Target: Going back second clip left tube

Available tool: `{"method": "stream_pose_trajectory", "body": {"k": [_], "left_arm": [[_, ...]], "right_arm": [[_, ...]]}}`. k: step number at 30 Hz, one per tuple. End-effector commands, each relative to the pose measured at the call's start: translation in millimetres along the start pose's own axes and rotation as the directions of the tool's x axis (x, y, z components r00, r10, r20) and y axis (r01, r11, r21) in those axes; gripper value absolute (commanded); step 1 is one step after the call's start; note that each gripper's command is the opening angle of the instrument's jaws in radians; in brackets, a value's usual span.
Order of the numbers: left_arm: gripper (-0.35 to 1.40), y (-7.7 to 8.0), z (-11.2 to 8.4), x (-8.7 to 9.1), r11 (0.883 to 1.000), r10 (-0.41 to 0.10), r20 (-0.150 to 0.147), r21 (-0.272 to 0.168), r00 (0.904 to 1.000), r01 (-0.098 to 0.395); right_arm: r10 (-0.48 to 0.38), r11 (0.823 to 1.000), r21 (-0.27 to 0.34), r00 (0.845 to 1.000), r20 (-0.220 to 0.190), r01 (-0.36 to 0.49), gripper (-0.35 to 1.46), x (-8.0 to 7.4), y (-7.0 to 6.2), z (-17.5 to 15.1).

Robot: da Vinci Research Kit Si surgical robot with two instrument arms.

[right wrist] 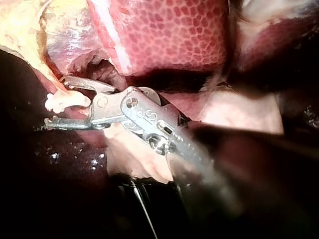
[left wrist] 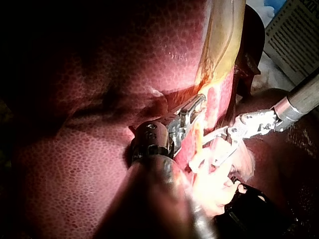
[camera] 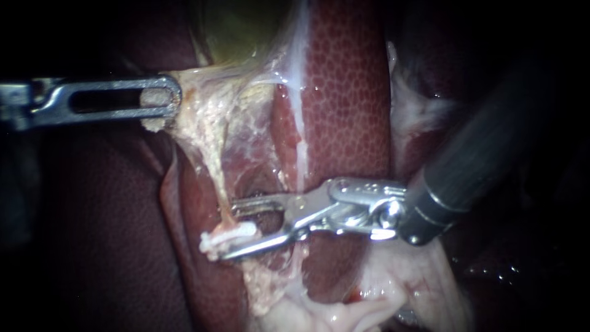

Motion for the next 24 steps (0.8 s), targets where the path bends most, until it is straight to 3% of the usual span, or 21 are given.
{"method": "stream_pose_trajectory", "body": {"k": [1, 6, 12, 20, 24], "left_arm": [[-0.35, 0.0, -0.1, 0.0, 1.000, 0.000, 0.001, -0.001, 1.0000, 0.000], [-0.35, 0.0, -0.2, 0.0, 1.000, 0.000, 0.000, 0.000, 1.0000, 0.000], [-0.35, 0.0, -0.2, 0.0, 1.000, 0.000, 0.000, 0.000, 1.0000, 0.000], [-0.35, 0.0, -0.1, 0.0, 1.000, 0.000, 0.000, 0.000, 1.0000, 0.000], [-0.35, 0.0, 0.0, 0.0, 1.000, 0.000, 0.001, -0.001, 1.0000, 0.000]], "right_arm": [[-0.005, 1.000, -0.003, 1.000, 0.000, 0.005, 0.60, 0.1, -0.1, -0.8], [-0.016, 1.000, -0.005, 1.000, -0.001, 0.016, 0.60, 0.8, -0.9, -4.5], [-0.046, 0.999, -0.024, 0.999, -0.009, 0.046, 0.60, 3.1, -1.9, -9.4], [-0.098, 0.995, -0.036, 0.995, -0.034, 0.097, 0.60, 6.7, -4.5, -14.3], [-0.110, 0.993, -0.035, 0.993, -0.036, 0.108, 0.60, 7.8, -5.6, -15.7]]}}
